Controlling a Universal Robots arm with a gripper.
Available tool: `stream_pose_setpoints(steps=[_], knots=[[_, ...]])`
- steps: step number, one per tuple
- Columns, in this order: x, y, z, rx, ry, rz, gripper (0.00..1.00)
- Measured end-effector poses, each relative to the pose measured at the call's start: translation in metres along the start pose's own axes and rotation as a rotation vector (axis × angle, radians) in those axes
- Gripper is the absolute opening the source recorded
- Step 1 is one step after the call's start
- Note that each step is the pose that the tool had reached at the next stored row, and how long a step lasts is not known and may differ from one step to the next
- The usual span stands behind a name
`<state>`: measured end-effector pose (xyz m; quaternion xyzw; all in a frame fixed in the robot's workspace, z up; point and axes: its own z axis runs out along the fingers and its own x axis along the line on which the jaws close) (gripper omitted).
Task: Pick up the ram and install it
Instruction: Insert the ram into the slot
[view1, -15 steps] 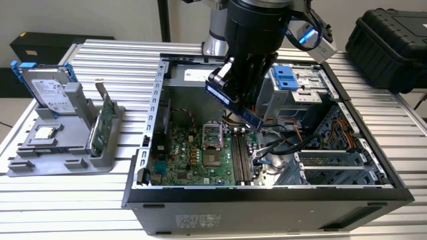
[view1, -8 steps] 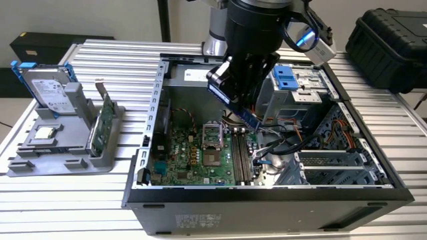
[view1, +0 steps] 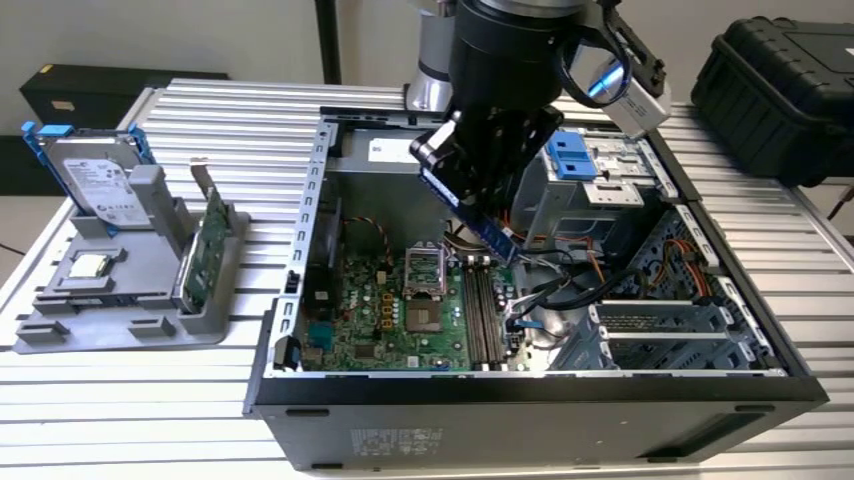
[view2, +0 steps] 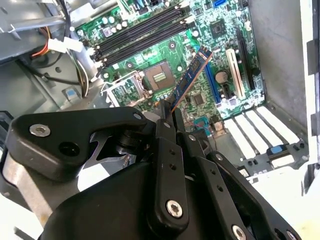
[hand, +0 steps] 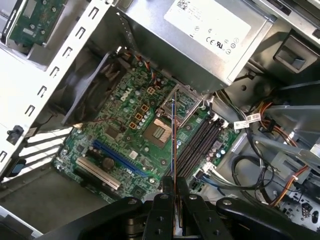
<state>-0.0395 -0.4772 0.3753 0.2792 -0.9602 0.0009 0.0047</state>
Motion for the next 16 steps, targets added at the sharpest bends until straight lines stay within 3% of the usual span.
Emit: stream_pose_setpoints(steps=[16], knots=[[-0.0002, -0.0001, 0.0009, -0.0036, -0.0015, 0.149, 0.0]])
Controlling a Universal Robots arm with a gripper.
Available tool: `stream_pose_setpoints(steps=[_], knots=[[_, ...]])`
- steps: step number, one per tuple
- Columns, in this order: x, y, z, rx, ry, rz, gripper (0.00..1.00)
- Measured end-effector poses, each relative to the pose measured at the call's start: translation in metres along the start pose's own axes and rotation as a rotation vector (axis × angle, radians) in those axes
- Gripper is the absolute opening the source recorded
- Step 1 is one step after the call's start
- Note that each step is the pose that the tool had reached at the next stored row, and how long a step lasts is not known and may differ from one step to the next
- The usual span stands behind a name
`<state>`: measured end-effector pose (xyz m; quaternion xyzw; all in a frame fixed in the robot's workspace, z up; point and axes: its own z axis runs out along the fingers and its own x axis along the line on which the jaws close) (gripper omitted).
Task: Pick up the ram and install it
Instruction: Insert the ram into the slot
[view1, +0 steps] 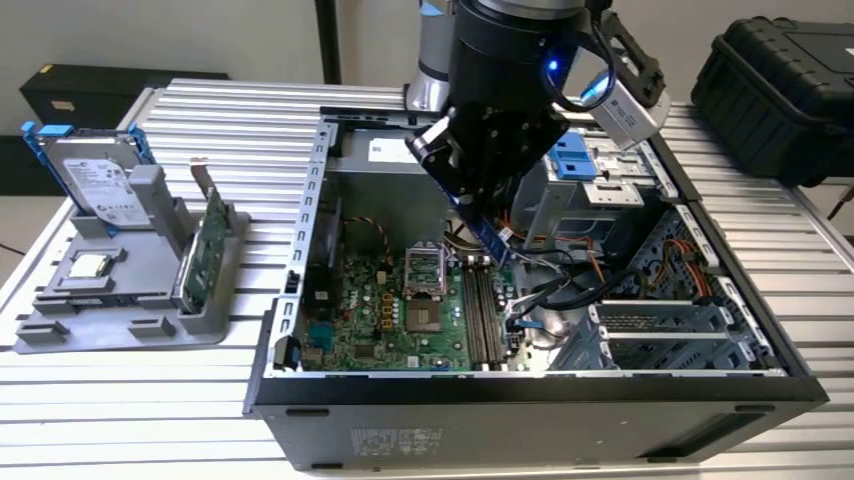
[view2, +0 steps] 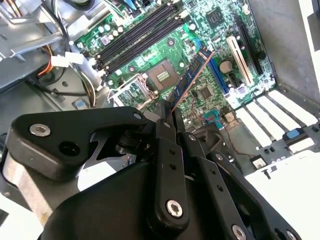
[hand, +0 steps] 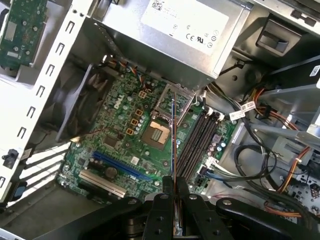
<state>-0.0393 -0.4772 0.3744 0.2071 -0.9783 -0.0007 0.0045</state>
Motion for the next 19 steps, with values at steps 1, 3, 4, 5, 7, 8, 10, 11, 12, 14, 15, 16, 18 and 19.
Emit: stream_pose_setpoints(steps=[1, 3, 4, 5, 7, 8, 10, 11, 12, 14, 15, 16, 18, 19], knots=[[0.0, 0.0, 0.0, -0.0001, 0.0, 0.012, 0.0], [0.0, 0.0, 0.0002, -0.0004, -0.0002, 0.039, 0.0], [0.0, 0.0, 0.0003, -0.0005, -0.0002, 0.052, 0.0], [0.0, 0.0, 0.0003, -0.0005, -0.0002, 0.063, 0.0], [-0.0001, 0.0, 0.0005, -0.0008, -0.0003, 0.088, 0.0], [-0.0002, 0.0, 0.0006, -0.0009, -0.0004, 0.099, 0.0], [-0.0004, -0.0001, 0.0007, -0.0012, -0.0005, 0.12, 0.0], [-0.0006, -0.0001, 0.0008, -0.0013, -0.0006, 0.13, 0.0], [-0.001, -0.0002, 0.0009, -0.0014, -0.0007, 0.139, 0.0], [-0.0018, -0.0002, 0.0009, -0.0015, -0.0006, 0.155, 0.0], [-0.0023, -0.0003, 0.0008, -0.0015, -0.0006, 0.162, 0.0], [-0.0028, -0.0004, 0.0009, -0.0016, -0.0007, 0.169, 0.0], [-0.0038, -0.0006, 0.0009, -0.0017, -0.0006, 0.185, 0.0], [-0.0042, -0.0007, 0.001, -0.0017, -0.0007, 0.193, 0.0]])
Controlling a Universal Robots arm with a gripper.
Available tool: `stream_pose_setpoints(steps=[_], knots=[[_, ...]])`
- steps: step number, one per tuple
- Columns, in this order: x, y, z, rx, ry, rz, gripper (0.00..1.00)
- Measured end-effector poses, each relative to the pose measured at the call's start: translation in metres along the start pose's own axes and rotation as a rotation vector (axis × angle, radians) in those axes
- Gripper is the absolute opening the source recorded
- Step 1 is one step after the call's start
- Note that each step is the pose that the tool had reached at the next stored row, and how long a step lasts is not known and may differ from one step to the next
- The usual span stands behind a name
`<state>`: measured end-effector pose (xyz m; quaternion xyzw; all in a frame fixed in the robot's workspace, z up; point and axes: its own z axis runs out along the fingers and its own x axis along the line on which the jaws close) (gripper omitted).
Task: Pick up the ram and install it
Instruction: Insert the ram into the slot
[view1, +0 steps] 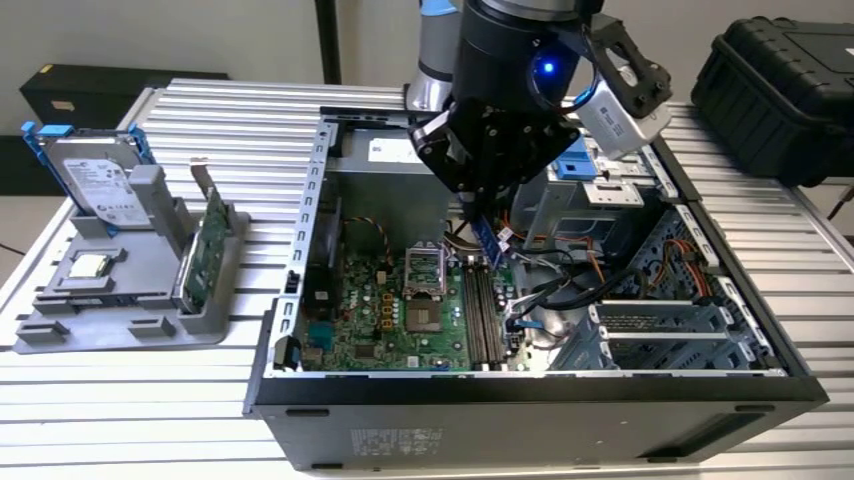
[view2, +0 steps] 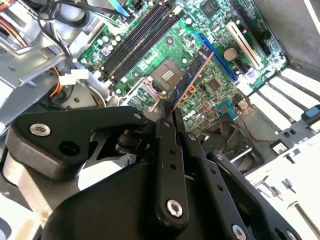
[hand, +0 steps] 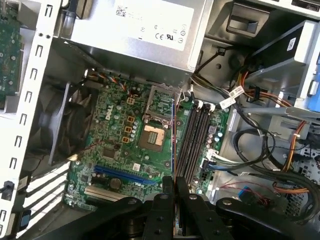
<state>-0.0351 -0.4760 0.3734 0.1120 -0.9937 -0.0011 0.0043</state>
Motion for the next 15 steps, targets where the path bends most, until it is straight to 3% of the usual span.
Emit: stream_pose_setpoints(steps=[8, 15], knots=[[-0.0028, 0.0, 0.0002, -0.0006, -0.0002, 0.074, 0.0], [-0.0057, -0.0005, 0.0003, -0.0008, -0.0003, 0.107, 0.0]])
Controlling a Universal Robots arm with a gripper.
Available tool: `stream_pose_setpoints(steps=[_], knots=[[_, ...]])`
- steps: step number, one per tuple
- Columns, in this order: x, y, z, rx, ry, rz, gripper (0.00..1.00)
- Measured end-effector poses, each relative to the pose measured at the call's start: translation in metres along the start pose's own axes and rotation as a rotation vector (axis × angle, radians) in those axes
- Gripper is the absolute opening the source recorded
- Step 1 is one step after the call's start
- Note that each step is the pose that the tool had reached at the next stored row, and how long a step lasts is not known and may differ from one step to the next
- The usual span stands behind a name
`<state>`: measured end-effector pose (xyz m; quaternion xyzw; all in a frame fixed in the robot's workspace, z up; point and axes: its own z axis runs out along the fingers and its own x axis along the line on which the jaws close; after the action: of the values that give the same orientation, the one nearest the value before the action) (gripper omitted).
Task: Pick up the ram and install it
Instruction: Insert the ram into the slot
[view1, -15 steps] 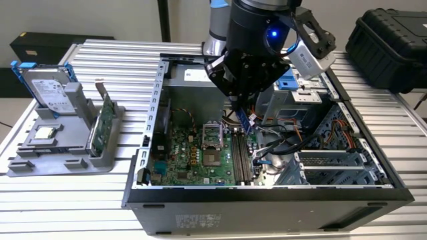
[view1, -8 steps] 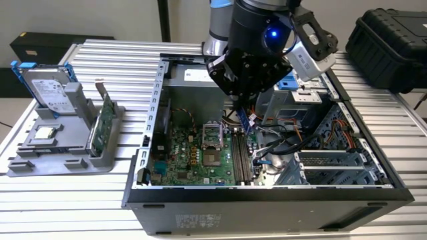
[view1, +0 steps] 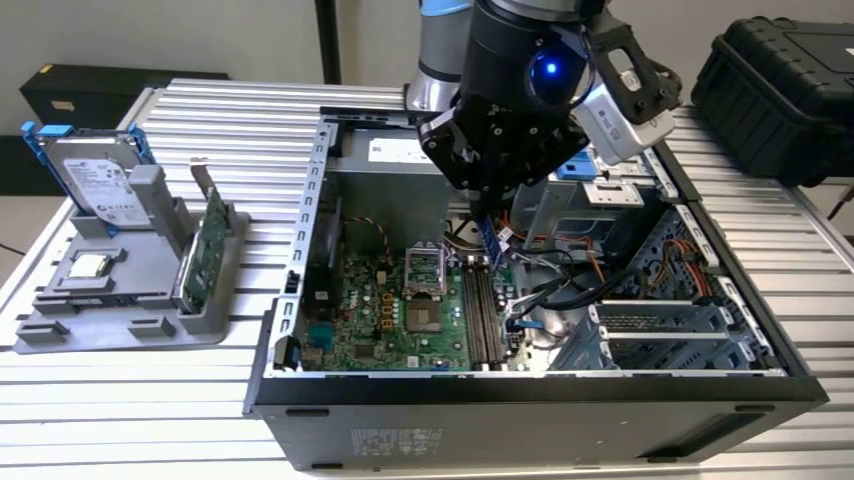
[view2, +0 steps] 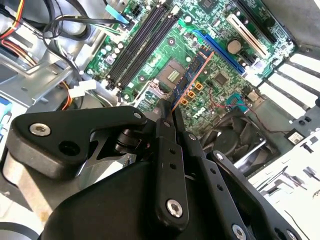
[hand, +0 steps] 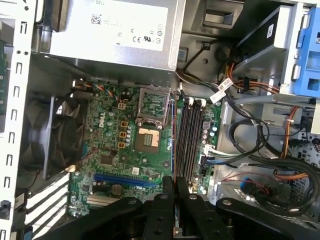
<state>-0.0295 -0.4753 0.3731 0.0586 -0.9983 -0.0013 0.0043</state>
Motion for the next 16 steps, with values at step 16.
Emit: stream_pose_setpoints(steps=[16], knots=[[-0.002, 0.0008, 0.0012, -0.0003, -0.0001, 0.006, 0.0]])
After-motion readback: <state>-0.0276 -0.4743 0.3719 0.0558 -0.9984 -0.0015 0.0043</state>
